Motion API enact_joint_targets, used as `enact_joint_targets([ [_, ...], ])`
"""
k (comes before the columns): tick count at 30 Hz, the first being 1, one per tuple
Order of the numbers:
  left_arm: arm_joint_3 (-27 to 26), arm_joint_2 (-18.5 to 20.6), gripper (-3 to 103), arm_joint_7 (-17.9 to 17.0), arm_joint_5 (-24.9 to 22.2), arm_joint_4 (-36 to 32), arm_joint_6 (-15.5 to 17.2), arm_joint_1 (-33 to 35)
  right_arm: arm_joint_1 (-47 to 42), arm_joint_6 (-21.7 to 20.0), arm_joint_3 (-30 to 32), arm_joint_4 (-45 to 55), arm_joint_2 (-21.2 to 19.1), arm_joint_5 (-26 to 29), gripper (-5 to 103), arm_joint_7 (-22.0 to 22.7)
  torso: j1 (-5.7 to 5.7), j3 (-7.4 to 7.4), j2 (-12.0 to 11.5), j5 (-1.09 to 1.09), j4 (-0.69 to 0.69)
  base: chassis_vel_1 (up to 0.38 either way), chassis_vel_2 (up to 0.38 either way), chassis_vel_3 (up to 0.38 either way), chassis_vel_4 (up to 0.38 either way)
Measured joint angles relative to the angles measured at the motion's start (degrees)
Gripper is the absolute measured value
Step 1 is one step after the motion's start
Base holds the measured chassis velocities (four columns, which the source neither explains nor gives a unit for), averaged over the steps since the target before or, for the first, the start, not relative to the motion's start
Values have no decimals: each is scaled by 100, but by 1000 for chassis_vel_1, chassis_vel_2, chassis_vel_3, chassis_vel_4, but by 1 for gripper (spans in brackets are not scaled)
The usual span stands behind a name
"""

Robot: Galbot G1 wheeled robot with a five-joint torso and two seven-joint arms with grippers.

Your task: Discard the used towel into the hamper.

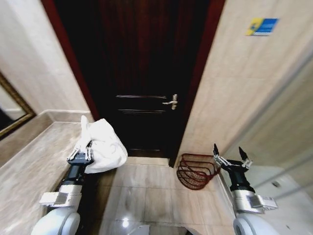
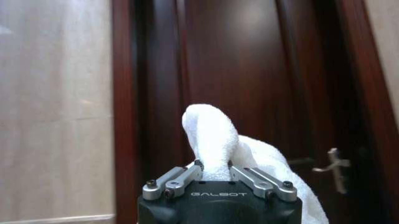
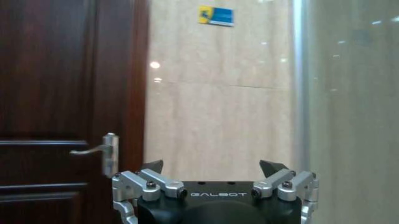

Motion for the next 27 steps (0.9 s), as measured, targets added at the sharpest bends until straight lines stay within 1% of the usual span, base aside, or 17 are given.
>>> enact_joint_targets([
  [5,-15,5,7,-13,-84,-12,-33,-27,-4,-23,-3,6,9,5,100,-7,0,0,0,0,-2,-114,-107,-95,-105],
  [9,-29,11,7,-16,-112,-37,-39,-31,-2,-33,-8,13,14,5,100,-15,0,0,0,0,0,-65,-77,-2,0],
  [15,-28,0,7,-18,-112,-41,-54,-20,-26,-23,3,14,13,5,100,-16,2,0,0,0,1,-44,-80,55,85],
  [25,-29,-3,7,-14,-106,-22,-97,-2,-36,14,8,-5,21,5,100,-18,0,0,1,1,-1,-48,-149,54,142],
  [27,-29,-3,7,-14,-106,-20,-98,-3,-32,16,7,-8,23,5,100,-19,-1,0,2,1,0,-44,-132,60,115],
])
